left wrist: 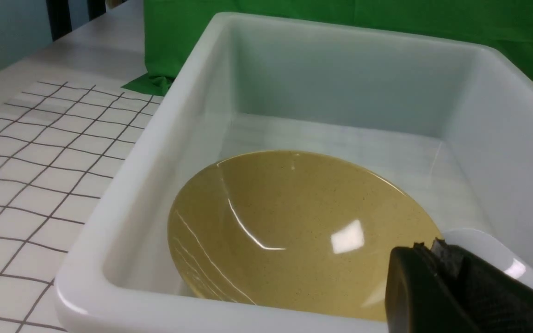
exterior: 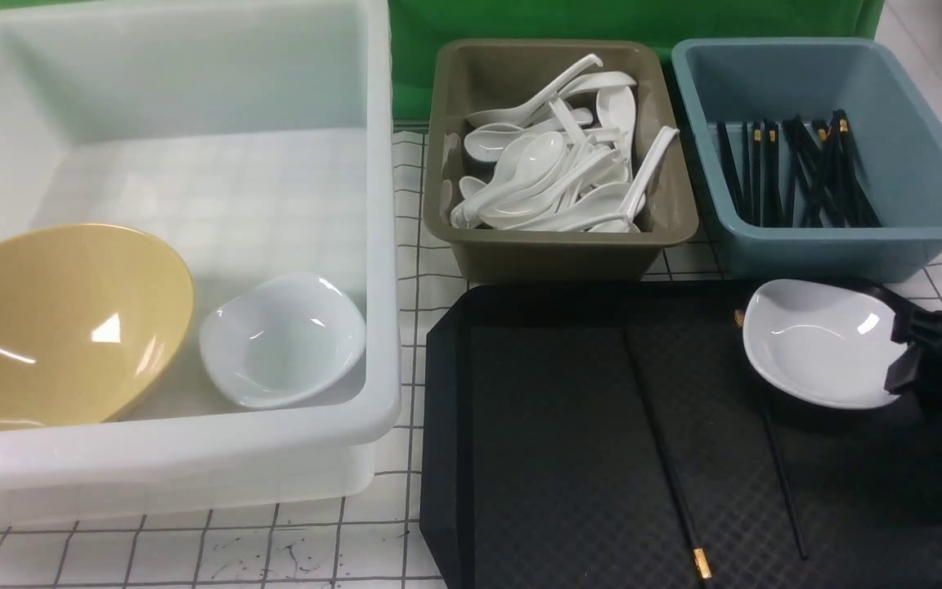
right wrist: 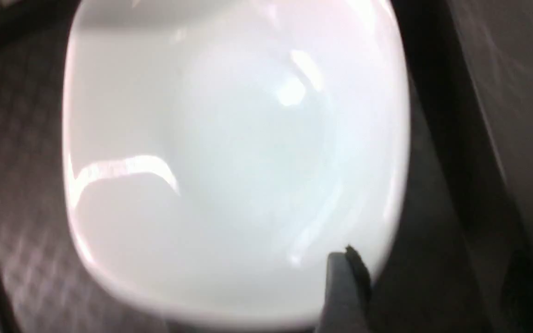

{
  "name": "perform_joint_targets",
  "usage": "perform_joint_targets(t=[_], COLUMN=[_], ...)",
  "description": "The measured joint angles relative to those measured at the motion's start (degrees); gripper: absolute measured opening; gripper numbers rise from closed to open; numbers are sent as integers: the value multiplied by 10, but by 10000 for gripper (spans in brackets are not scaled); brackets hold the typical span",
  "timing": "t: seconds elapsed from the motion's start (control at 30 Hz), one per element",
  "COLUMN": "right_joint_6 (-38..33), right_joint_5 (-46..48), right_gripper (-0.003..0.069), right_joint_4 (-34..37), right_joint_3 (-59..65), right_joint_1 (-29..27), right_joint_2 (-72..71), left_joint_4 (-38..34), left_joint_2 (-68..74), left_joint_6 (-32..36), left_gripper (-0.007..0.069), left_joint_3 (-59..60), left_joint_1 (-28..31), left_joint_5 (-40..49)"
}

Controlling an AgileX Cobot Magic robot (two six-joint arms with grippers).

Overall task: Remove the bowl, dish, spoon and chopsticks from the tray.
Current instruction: Use the right arm to grab the plate

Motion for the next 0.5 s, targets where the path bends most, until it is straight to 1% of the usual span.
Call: perform_joint_targets(t=[0.07,0.13,0.2,0.27,0.4,0.43,0.5], right_joint_6=[-31,-84,-139,-185,-240,-241,-261], right_joint_5=[-31,-38,-46,-47,-31,-30,-11], right_gripper=[465,453,412,334,126,119,69], right_joint_4=[62,120,174,200,220,221,216], right_joint_3=[0,-2,-6,-6,-7,-7,-7], right_joint_1=[-1,-1,-1,-1,-1,-1,-1], right_joint_2=[35,58,70,75,50,50,1], left_joint_4=[7,10,11,13,13,13,13], left_joint_2=[1,1,1,1,1,1,1], left_joint_6=[-4,-5,-6,-7,-8,-9,-9], left_gripper=[-8,-8,-8,-8,-8,-8,-8], left_joint_3=[0,0,0,0,0,0,1], left_joint_1=[0,0,0,0,0,0,0], left_joint_5=[-4,-8,-11,-12,-12,-12,-15])
